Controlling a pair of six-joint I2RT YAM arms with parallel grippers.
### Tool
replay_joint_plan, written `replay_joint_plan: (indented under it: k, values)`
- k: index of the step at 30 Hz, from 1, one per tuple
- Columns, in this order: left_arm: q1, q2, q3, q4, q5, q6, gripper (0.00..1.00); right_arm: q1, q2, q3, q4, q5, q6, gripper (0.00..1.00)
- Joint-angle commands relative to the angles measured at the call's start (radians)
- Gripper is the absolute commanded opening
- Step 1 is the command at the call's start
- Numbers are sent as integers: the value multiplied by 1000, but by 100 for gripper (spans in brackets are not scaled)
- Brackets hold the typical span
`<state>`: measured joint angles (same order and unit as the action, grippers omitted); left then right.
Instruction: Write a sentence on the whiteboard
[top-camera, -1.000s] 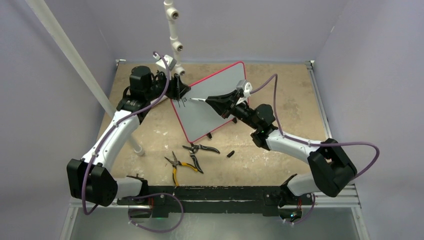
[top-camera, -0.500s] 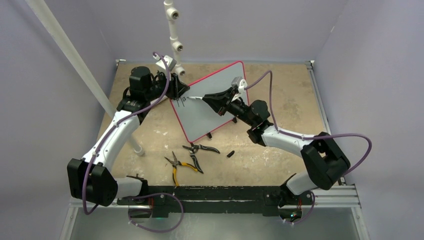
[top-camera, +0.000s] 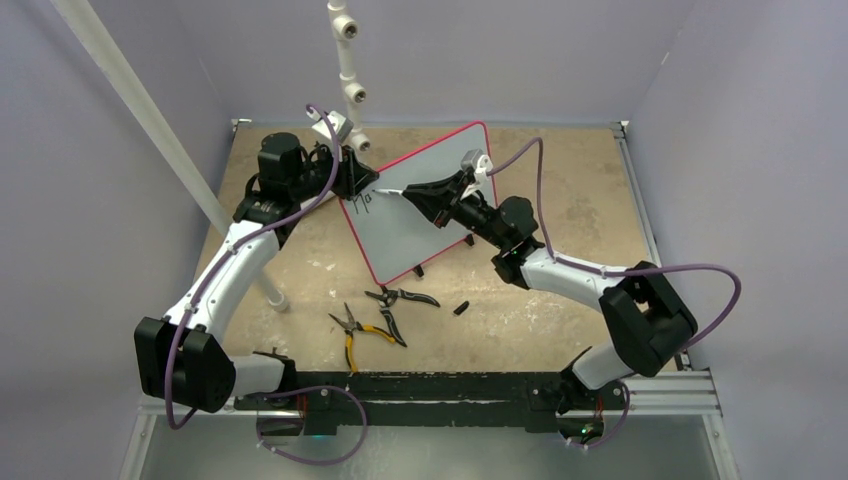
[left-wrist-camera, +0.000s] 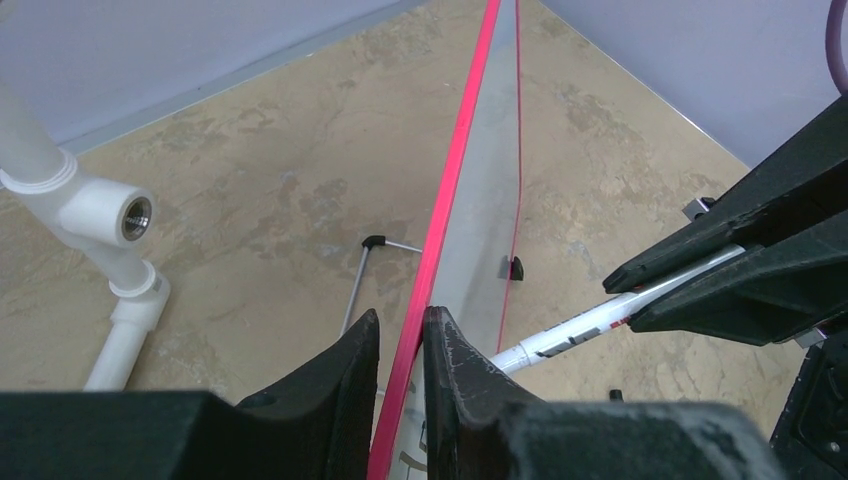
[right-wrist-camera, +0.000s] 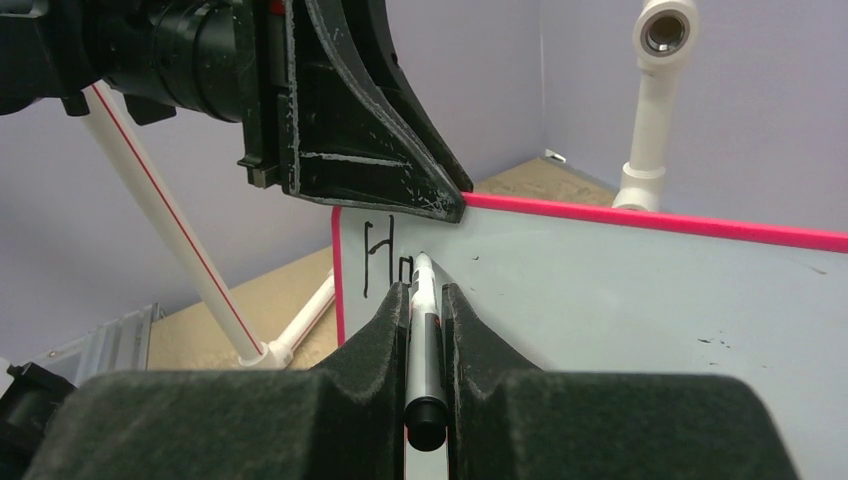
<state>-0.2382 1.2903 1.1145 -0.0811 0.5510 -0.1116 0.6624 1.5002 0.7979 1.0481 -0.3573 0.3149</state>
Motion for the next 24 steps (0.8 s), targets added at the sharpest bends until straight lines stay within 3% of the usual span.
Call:
replay_joint_plan:
  k: [1, 12, 24]
  values:
    - [13, -2, -8, 45, -13, 4, 18, -1, 13, 48, 4, 11, 3, 0]
    - [13, -2, -9, 47, -10, 2, 17, -2, 17, 34, -19, 46, 0, 0]
    - [16, 0, -9, 50, -10, 0, 17, -1, -22, -95, -26, 64, 30, 0]
